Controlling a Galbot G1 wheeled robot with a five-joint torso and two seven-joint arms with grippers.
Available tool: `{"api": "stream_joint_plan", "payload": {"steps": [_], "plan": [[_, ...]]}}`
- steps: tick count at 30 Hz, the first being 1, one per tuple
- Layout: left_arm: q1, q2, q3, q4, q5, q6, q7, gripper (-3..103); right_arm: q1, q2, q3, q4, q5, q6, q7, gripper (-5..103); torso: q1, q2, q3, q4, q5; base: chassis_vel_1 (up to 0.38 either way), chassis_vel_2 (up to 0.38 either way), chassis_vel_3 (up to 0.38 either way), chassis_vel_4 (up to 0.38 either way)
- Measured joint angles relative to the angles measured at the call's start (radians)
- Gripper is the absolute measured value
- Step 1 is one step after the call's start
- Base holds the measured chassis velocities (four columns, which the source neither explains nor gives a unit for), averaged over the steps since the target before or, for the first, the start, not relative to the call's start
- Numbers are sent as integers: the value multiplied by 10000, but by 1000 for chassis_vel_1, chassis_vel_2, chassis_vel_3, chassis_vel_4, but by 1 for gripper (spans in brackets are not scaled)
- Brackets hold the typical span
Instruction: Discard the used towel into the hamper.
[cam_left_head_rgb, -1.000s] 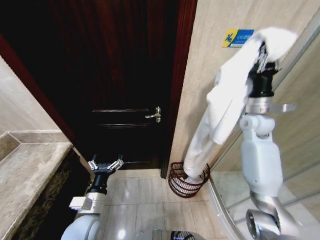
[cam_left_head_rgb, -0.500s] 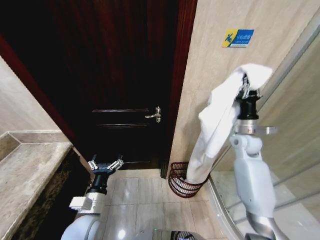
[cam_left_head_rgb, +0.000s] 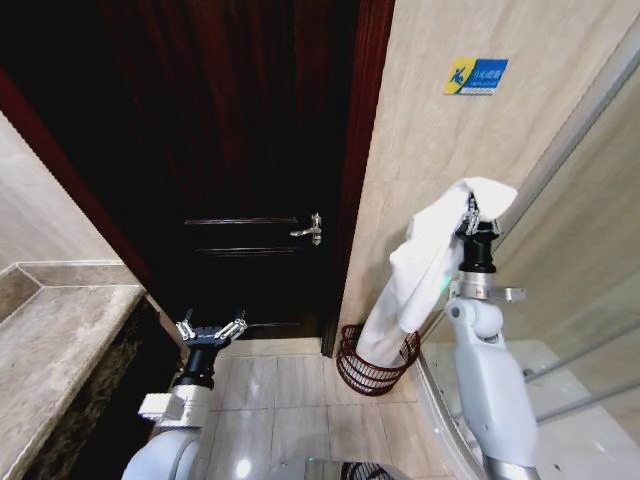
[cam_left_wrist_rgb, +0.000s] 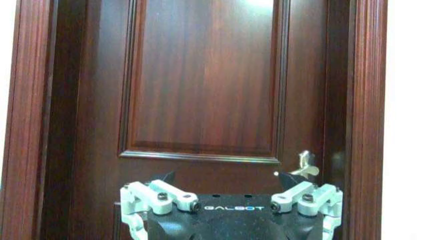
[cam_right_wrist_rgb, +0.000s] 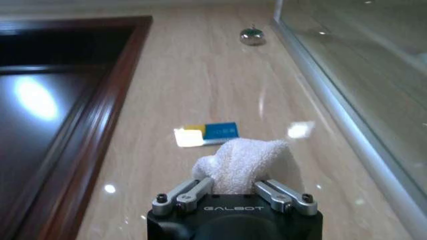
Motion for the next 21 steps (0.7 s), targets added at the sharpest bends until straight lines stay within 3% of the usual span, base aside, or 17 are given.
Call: {"api": "stream_joint_plan", "payload": {"steps": [21], "plan": [[0,0,0,0,0,0,0,100,-1752,608,78,1120,-132,113,-332,8,-1,0,-1,0,-2,0,0,0,0]]}}
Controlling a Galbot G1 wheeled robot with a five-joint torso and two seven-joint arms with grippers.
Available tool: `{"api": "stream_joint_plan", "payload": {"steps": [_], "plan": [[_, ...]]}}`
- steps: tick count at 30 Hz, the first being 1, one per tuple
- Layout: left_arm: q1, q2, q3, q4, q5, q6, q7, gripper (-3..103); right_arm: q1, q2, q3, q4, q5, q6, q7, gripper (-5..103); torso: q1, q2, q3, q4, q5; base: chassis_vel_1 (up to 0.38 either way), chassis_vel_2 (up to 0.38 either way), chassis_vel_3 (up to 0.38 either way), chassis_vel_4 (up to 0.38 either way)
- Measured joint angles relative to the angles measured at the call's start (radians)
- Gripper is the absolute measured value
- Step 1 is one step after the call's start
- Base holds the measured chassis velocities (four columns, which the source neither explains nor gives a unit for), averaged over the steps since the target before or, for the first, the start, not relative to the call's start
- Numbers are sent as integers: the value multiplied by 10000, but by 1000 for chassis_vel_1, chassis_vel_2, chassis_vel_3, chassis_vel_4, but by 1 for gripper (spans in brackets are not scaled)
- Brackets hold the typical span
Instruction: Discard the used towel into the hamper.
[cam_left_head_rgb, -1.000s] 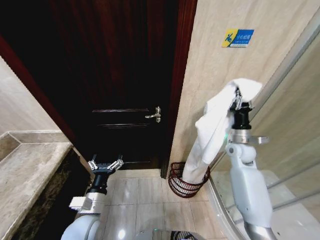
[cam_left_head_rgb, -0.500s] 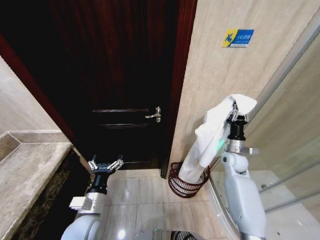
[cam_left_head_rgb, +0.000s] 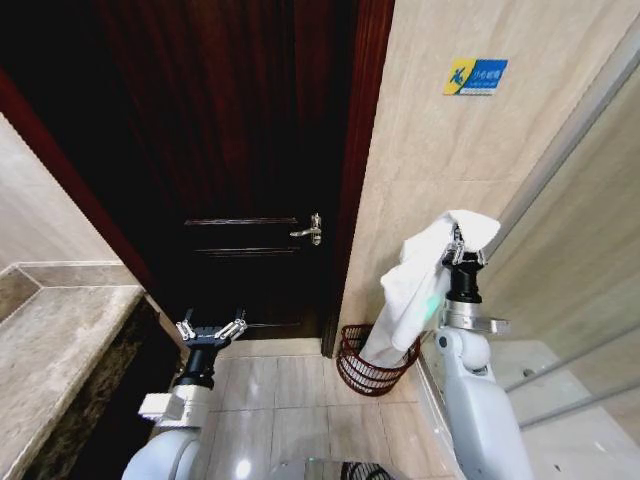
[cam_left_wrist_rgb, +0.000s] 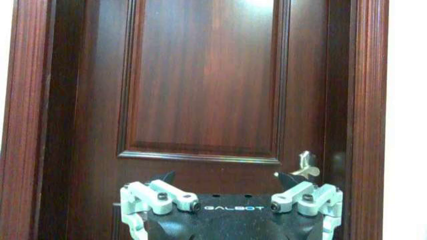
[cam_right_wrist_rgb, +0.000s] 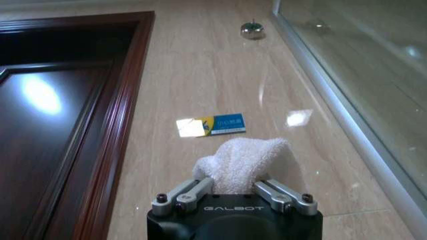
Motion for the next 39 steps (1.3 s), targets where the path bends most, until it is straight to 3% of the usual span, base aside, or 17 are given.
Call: {"api": "stream_joint_plan", "payload": {"steps": [23,39], "plan": [[1,0,0,0,0,0,0,100,-743,390,233,-6,-97,222,-709,8,-3,1,-1,0,1,-5,5,3,-6],[-1,0,0,0,0,0,0,100,-1597,505,475,-44,132,260,-854,8,13,-5,4,3,6,-136,143,146,-133]]}}
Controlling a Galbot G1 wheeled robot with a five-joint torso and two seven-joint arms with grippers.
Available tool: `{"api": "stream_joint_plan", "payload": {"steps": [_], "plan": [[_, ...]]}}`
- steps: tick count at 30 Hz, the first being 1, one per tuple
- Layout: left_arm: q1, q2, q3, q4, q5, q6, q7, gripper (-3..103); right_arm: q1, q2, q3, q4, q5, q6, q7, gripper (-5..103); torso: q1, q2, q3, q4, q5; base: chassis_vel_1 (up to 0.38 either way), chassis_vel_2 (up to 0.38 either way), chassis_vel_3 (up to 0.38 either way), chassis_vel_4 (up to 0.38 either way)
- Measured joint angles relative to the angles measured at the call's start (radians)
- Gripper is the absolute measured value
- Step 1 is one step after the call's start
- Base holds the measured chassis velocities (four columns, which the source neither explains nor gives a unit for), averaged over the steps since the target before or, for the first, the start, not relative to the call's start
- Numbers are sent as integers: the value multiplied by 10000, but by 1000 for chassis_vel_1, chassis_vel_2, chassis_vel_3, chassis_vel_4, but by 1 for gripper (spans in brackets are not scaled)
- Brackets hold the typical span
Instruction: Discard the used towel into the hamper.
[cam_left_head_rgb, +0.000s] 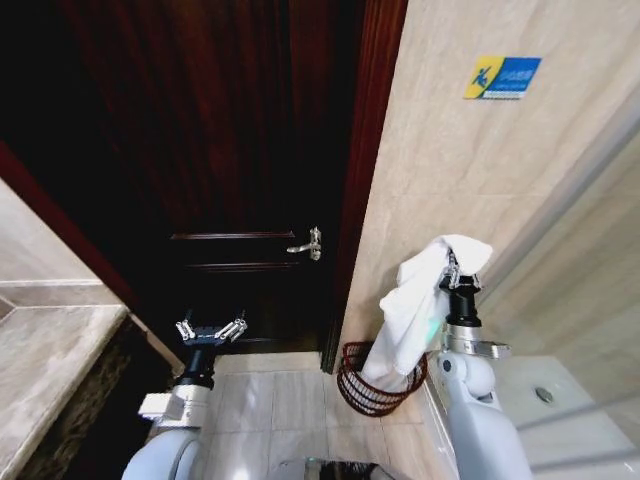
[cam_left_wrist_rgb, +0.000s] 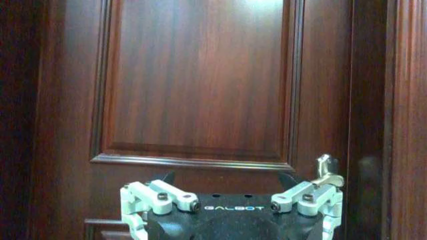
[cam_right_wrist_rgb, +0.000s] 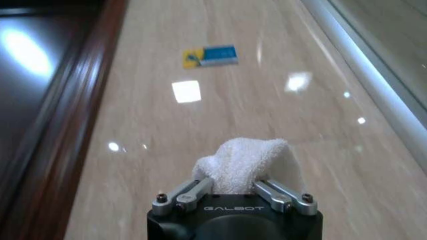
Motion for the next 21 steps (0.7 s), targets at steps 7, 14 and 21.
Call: {"api": "stream_joint_plan", "payload": {"steps": [7,14,21], "plan": [[3,1,0,0,0,0,0,100,-631,266,214,-645,1,144,-314,8,-21,6,-6,-5,-6,6,-3,-15,-5],[3,1,0,0,0,0,0,100,-529,262,253,-1970,228,453,-705,8,-19,6,-5,-3,-5,15,-11,-15,10],[1,0,0,0,0,0,0,100,-47,293,2,-4025,539,1074,-1486,8,-11,5,-3,-2,-6,0,0,0,0]]}}
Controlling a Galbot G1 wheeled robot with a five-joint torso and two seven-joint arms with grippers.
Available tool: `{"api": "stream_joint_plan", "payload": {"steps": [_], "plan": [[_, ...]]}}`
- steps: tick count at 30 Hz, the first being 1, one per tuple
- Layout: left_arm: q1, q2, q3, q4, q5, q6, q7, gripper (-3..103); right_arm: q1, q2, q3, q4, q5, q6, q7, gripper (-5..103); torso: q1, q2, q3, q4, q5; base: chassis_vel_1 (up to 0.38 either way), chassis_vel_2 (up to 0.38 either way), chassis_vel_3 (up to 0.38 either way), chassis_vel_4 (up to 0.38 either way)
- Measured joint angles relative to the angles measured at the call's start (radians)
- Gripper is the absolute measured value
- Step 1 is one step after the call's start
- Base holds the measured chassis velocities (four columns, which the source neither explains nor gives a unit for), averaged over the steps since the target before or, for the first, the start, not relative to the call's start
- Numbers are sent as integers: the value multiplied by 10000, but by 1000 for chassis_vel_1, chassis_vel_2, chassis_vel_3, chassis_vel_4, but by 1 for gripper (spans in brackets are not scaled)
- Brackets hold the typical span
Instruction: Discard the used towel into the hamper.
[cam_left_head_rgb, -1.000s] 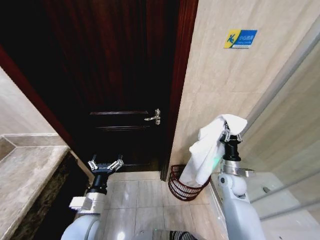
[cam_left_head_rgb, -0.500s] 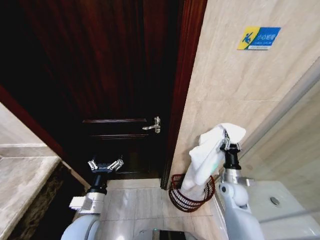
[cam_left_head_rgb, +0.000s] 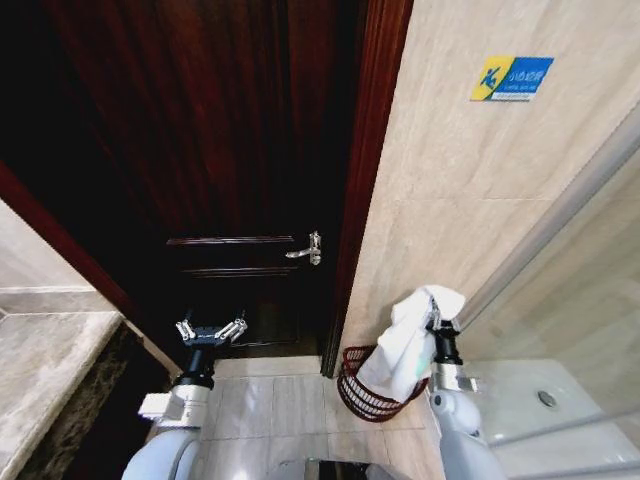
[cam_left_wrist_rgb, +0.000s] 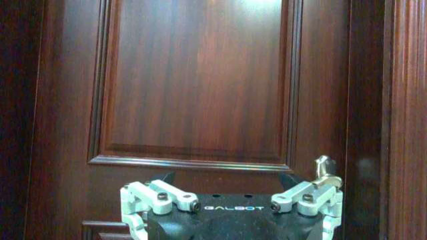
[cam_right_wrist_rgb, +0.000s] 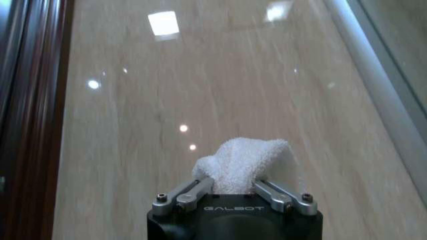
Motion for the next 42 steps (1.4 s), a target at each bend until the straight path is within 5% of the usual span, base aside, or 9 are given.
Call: {"api": "stream_joint_plan", "payload": {"steps": [22,42], "plan": [[0,0,0,0,0,0,0,100,1714,277,272,-4405,-419,1161,-555,8,-1,-1,0,-1,-3,0,0,0,0],[0,0,0,0,0,0,0,100,3334,181,783,-8917,-1057,1188,-1278,8,-1,-1,0,-2,0,0,0,0,0]]}}
